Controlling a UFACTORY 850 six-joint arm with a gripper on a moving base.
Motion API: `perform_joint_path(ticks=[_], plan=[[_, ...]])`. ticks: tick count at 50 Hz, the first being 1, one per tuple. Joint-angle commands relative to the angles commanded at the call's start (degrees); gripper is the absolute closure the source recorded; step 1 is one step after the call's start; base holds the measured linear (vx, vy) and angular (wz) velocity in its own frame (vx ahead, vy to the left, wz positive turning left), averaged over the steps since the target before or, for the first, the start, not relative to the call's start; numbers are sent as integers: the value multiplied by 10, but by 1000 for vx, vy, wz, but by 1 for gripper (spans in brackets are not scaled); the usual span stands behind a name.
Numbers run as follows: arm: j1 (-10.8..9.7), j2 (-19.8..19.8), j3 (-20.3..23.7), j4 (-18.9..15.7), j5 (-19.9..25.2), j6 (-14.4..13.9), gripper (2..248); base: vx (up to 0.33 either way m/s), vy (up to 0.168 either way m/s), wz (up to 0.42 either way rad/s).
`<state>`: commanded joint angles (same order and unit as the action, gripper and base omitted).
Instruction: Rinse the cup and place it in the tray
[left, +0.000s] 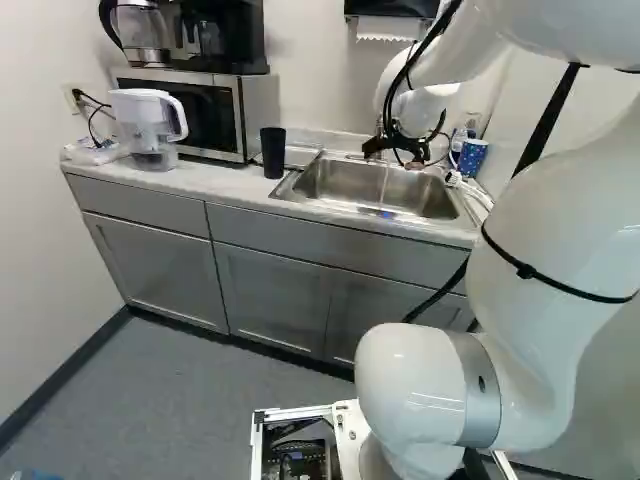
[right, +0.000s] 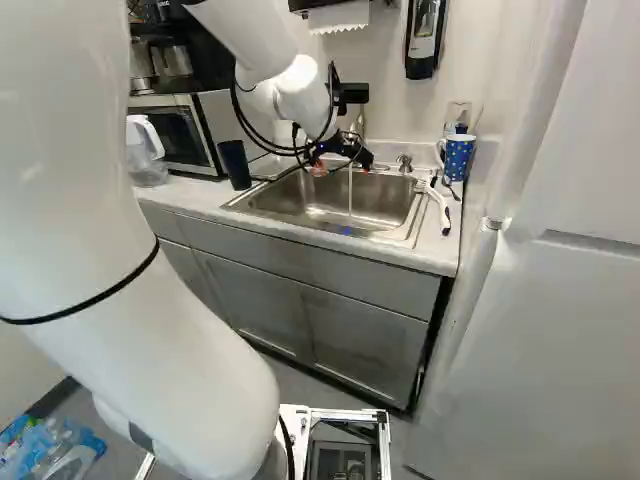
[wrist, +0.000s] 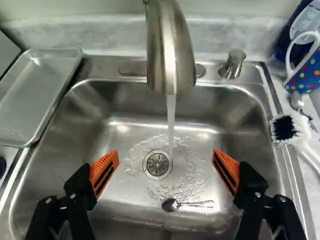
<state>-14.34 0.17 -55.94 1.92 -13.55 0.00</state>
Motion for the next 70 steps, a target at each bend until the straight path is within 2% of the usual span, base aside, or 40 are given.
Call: perform_joint_path(ticks=[8, 30, 70], plan=[[0, 0, 0, 0, -43, 0, 3, 0, 0, 0], [3, 1, 1, 0, -43, 0, 3, 0, 0, 0], [78, 12, 12, 0, -43, 0, 3, 0, 0, 0]])
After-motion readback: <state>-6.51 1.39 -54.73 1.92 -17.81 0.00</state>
